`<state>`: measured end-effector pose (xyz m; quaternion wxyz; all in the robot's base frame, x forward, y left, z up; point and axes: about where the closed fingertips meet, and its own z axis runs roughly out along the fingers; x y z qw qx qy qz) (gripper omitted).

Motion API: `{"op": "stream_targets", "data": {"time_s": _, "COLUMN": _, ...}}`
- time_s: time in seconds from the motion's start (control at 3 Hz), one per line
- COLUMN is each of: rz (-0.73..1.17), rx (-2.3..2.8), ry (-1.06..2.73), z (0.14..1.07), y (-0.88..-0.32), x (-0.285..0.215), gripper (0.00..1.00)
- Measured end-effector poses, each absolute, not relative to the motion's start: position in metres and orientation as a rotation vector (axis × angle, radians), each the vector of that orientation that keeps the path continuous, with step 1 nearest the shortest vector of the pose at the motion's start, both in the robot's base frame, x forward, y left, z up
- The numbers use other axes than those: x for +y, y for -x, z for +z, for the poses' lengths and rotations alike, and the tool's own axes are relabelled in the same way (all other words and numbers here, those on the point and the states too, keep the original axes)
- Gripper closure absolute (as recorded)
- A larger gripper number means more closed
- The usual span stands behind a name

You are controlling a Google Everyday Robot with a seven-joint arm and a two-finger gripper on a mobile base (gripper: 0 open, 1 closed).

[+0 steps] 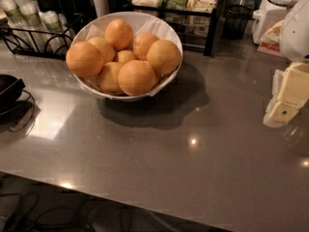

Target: Pick orange from white bowl

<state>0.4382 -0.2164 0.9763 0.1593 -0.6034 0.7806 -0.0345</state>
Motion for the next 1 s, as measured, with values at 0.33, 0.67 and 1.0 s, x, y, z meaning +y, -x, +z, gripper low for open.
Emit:
{"op": "stream_targets", "data": {"time_s": 0.33, "rz": -0.100, "rx": 2.220, "ry": 1.726, "z": 0.978, "y": -0.439, "x": -0.214, "gripper": 0.00}}
{"op": "stream_targets", "data": {"time_s": 0.67, "rz": -0.099, "rx": 2.092, "ry": 1.811, "z": 0.994, "y": -0.447, "x": -0.173, "gripper": 0.00}}
{"op": "stream_targets", "data": {"time_s": 1.0, "rz": -0.099, "rx": 2.091, "ry": 1.810, "z": 0.994, "y": -0.448, "x": -0.173, "gripper": 0.00}}
